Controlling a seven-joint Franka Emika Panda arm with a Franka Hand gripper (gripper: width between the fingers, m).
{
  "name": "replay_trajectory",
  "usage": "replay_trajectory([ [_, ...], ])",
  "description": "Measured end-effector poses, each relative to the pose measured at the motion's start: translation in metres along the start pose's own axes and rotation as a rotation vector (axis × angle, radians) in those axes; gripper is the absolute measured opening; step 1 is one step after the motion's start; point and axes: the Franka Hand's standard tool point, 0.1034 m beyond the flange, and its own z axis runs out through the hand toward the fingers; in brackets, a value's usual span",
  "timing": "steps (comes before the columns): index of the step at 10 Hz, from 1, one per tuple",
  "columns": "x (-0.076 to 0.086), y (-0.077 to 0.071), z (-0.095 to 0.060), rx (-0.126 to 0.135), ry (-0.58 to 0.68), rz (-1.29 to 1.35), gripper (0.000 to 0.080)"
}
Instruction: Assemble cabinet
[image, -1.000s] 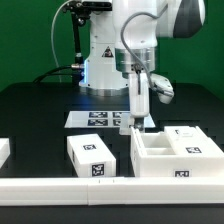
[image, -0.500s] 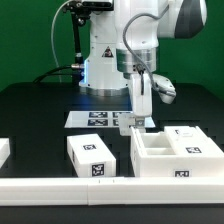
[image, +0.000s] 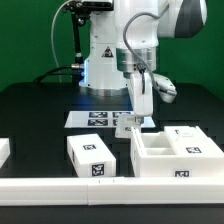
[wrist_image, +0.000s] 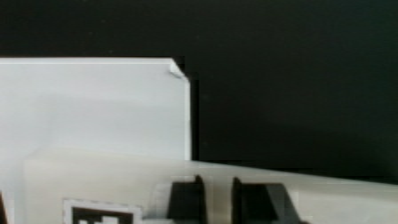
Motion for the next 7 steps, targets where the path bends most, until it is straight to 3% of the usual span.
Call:
replay_trajectory([
  [2,-0.005,-0.001,-0.002,-0.005,-0.010,-0.013,0.0064],
  [4,-0.038,-0.007,-0.018,-0.023,-0.053,-0.057,0.0064],
  [5,-0.050,-0.013,-0.025,-0.013,-0.055,-0.112,0.0064],
  [7,-0.048,-0.013,-0.024,-0.016,-0.059,-0.109,0.0064],
])
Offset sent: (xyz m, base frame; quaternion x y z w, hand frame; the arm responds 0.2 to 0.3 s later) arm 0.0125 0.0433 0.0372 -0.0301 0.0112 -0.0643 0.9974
